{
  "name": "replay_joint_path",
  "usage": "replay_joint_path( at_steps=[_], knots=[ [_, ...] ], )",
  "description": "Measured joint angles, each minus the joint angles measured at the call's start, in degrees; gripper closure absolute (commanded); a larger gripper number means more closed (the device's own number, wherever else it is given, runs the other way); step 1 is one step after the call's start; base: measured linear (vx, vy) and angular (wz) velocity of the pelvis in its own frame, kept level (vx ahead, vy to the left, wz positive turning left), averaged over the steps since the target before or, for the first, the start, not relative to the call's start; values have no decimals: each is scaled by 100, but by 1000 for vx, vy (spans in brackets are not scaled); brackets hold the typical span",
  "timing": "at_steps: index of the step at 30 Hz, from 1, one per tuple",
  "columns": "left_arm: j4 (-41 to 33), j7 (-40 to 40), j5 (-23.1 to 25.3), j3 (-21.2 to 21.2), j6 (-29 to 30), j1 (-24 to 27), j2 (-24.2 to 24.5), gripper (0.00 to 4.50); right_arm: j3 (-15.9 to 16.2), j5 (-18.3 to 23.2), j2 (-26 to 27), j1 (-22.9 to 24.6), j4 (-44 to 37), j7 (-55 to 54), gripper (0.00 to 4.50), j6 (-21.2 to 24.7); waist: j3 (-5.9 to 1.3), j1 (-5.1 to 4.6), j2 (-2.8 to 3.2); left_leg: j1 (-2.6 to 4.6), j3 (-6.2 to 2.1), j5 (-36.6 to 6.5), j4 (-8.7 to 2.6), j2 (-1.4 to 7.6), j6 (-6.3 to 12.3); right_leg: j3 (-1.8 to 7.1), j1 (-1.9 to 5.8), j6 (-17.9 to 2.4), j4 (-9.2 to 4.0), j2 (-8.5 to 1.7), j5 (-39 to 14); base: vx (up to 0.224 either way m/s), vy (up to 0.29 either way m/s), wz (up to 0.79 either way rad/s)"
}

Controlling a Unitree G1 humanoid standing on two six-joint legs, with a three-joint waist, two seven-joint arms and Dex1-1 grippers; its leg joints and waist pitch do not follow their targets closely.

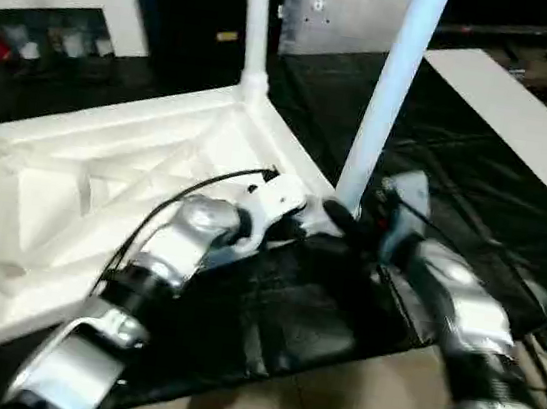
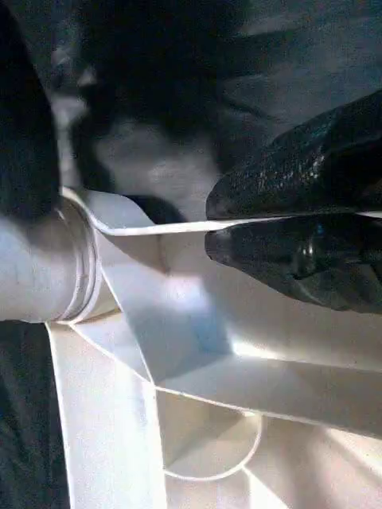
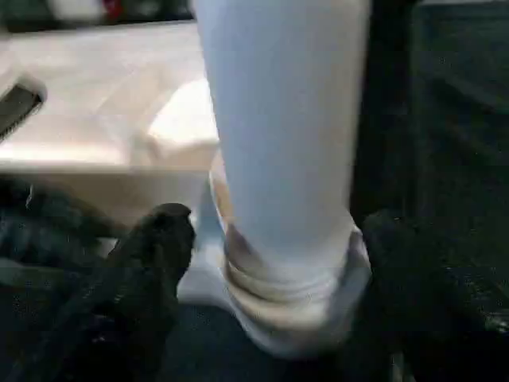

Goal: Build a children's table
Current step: Rotate leg to tighten

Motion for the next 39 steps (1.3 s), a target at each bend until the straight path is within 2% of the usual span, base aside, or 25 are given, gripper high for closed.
replay_joint_path(
  at_steps=[4, 13, 17, 21, 26, 39],
  knots=[
    [99, -350, 0, -88, -315, 0, 249, 450, 183, -49, -428, 75, -36, 633, 20, -286, 0, 56, 0, 17, 2, 3, 13, -2, -7, 7, 24, 1, -1, -1, 2, 0, 0, 0],
    [168, -1821, -199, -333, -1124, 10, 820, 450, 437, 82, -1157, 147, -146, 2378, 20, -969, -1, 281, -2, 14, -1, 3, 15, -2, -7, 12, 29, 6, -4, -2, 3, 0, 0, 0],
    [160, -2258, -251, -458, -1387, 11, 945, 450, 653, 241, -1223, 145, -146, 2966, 54, -965, -2, 335, -3, 12, 0, 2, 18, -4, -7, 13, 29, 6, -4, -6, 3, 0, 0, 0],
    [78, -2662, -314, -555, -1559, 73, 1107, 450, 794, 451, -1316, 142, -157, 3569, 95, -701, -4, 360, -7, 16, 1, 3, 18, -3, -7, 14, 32, 6, -4, -6, 3, 0, 0, 0],
    [-2, -2795, -321, -627, -1635, 92, 1113, 450, 836, 458, -1306, 140, -157, 3688, 120, -703, -8, 394, -14, 19, 1, 3, 22, -4, -8, 15, 38, 6, -4, -6, 3, 0, 0, 0],
    [-58, -2898, -330, -661, -1636, 103, 1112, 450, 917, 494, -1307, 112, -143, 3843, 237, -564, -10, 457, -16, 18, 1, 2, 17, -3, -8, 16, 37, 10, -4, -5, 1, 0, 0, 0]
  ],
)
